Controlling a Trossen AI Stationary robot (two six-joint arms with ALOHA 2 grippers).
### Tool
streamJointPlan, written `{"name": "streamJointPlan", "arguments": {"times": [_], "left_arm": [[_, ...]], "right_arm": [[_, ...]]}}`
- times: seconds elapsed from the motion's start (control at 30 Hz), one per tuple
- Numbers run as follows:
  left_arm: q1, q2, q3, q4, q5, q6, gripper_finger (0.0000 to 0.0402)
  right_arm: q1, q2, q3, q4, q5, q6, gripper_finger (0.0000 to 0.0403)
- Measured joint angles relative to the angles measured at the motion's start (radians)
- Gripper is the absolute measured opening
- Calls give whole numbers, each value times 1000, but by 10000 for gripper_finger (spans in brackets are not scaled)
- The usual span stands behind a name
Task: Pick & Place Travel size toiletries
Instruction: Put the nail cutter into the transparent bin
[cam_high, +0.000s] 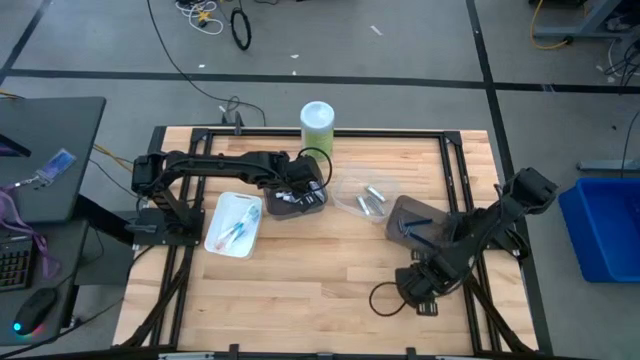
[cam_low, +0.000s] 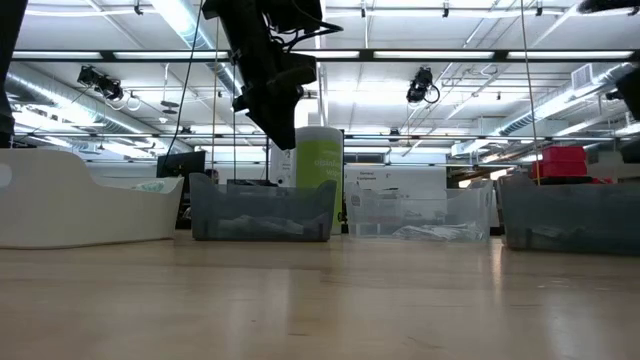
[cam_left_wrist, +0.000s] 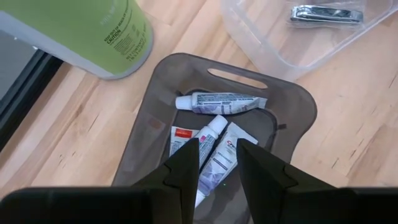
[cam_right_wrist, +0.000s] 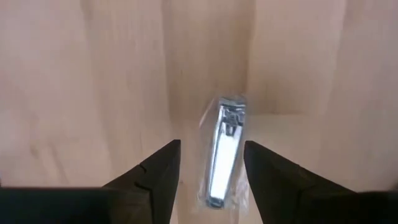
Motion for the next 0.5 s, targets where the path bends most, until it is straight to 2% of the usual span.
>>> {"name": "streamJointPlan", "arguments": {"times": [0.3,0.4,0.5], "left_arm": [[0,0,0,35,-1,20,116],[0,0,0,49,1,33,116],[-1,0,0,69,2,36,116]], "right_arm": [[26,115,6,1,99,-47,199],[25,121,5,3,99,-54,180],[25,121,5,8,104,-54,144]]}}
